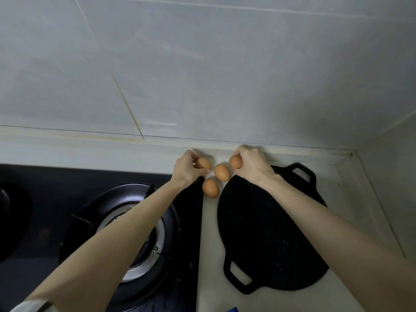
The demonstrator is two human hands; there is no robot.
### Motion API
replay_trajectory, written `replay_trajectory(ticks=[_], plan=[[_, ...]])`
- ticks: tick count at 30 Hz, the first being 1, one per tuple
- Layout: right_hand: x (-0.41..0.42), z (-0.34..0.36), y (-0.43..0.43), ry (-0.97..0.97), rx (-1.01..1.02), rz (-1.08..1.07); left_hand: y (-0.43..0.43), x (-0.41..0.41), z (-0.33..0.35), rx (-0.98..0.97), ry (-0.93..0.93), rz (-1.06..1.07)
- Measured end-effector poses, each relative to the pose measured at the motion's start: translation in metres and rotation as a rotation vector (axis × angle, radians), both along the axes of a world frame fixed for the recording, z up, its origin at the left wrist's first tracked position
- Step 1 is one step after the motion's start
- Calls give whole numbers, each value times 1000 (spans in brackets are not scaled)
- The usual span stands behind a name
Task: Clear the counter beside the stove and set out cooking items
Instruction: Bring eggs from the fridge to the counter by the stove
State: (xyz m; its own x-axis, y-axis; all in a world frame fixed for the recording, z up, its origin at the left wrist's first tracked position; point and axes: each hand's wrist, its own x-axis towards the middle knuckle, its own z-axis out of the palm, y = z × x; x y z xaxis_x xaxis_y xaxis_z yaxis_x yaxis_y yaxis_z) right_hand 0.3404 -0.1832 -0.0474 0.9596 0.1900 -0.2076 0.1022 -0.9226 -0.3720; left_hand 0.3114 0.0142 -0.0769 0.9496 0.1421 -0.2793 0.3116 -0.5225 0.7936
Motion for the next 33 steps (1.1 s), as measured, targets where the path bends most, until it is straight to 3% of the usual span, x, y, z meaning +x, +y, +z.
replay_trajectory(ticks=[25,33], plan=[[-4,-3,5,28,98,45,14,-4,3,121,-2,-82],[-8,10,5,36,152,44,16,-6,18,74,17,-86]])
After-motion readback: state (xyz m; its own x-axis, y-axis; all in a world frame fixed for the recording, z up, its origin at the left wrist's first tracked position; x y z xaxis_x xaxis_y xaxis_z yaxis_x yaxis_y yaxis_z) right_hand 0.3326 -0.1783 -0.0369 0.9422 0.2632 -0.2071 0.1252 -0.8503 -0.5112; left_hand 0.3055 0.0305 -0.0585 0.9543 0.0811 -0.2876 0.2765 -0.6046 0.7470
